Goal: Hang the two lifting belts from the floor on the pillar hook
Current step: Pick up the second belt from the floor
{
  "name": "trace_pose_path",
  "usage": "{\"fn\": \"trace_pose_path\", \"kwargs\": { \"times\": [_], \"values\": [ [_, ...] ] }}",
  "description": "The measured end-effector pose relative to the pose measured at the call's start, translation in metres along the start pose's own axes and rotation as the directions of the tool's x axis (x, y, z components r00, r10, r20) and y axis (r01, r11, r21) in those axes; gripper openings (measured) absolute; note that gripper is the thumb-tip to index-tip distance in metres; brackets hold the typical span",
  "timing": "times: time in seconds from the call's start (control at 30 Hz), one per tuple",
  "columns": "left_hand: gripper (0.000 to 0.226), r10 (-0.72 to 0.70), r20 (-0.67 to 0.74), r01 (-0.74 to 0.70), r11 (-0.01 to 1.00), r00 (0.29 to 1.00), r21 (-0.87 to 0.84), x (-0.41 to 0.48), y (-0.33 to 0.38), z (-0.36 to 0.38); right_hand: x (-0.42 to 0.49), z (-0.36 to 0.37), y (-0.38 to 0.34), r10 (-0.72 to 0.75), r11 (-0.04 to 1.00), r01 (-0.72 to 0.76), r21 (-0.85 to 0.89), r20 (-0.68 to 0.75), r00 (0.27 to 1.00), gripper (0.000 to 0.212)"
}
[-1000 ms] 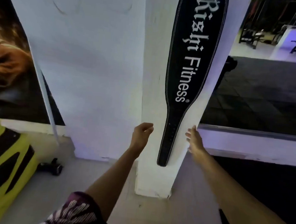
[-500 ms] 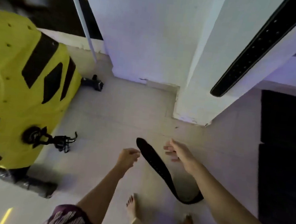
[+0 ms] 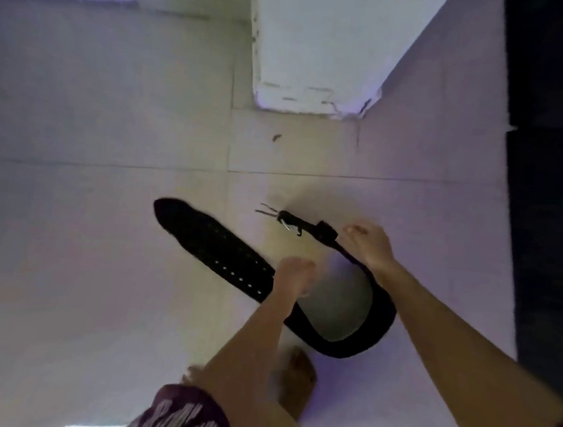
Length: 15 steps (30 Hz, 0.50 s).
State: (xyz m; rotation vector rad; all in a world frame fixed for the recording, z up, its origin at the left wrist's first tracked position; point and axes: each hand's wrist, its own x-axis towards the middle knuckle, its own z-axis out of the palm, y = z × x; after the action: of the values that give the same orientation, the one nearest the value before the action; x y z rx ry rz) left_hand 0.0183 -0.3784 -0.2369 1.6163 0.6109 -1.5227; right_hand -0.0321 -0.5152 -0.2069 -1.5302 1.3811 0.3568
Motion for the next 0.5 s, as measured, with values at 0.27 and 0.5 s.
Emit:
{"fn": "trace_pose_path", "kwargs": {
  "times": [0.27,0.5],
  "values": [
    [0.061,0.124,0.068,-0.107,0.971,0.99,-0.212,0.145,-0.002,0.081,0.121,0.036,0.1,0.032,0.993,-0.021,-0.112,0.097,0.995,0.034],
    [0.027,0.172,-0.227,-0.21,0.965,0.959,-0.157,0.053,-0.002,0.053,-0.007,0.02,0.056,-0.03,0.972,-0.049,0.231,0.328,0.944,0.036]
  ]
}}
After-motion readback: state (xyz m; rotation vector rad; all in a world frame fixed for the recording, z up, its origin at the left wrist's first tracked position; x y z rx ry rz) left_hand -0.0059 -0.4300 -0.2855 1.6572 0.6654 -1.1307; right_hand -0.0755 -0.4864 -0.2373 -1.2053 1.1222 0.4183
